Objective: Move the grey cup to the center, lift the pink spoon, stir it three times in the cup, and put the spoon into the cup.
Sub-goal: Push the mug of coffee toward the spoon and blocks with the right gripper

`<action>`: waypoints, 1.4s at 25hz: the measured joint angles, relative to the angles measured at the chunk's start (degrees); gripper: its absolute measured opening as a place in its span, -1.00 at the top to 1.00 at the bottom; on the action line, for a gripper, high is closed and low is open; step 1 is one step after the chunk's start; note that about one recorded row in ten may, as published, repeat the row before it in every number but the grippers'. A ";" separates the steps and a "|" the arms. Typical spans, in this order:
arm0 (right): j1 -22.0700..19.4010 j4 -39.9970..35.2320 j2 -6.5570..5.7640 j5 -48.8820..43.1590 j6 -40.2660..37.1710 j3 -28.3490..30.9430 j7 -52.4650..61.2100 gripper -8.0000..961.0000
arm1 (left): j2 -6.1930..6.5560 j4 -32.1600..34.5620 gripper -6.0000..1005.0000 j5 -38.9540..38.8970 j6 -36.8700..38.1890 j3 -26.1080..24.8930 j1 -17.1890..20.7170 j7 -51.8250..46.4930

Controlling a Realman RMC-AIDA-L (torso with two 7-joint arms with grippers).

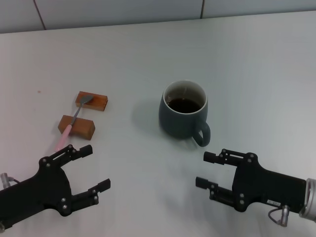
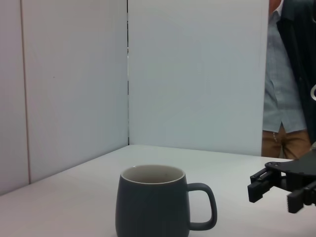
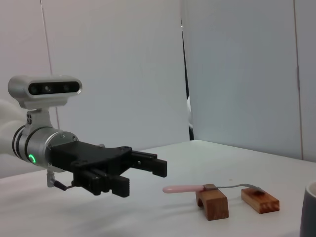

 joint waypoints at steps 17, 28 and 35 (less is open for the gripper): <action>-2.25 2.35 0.10 6.59 -1.73 5.01 -9.07 0.48 | 0.04 0.72 -0.65 -0.01 0.11 0.04 0.00 -0.79; -3.78 8.62 0.37 23.91 6.53 13.99 -19.74 0.92 | -0.10 1.42 -0.65 0.00 0.20 0.04 0.00 -0.80; 1.43 8.42 0.24 23.63 17.06 12.96 -20.04 0.92 | -0.17 1.45 -0.65 0.00 0.20 0.12 0.01 -0.80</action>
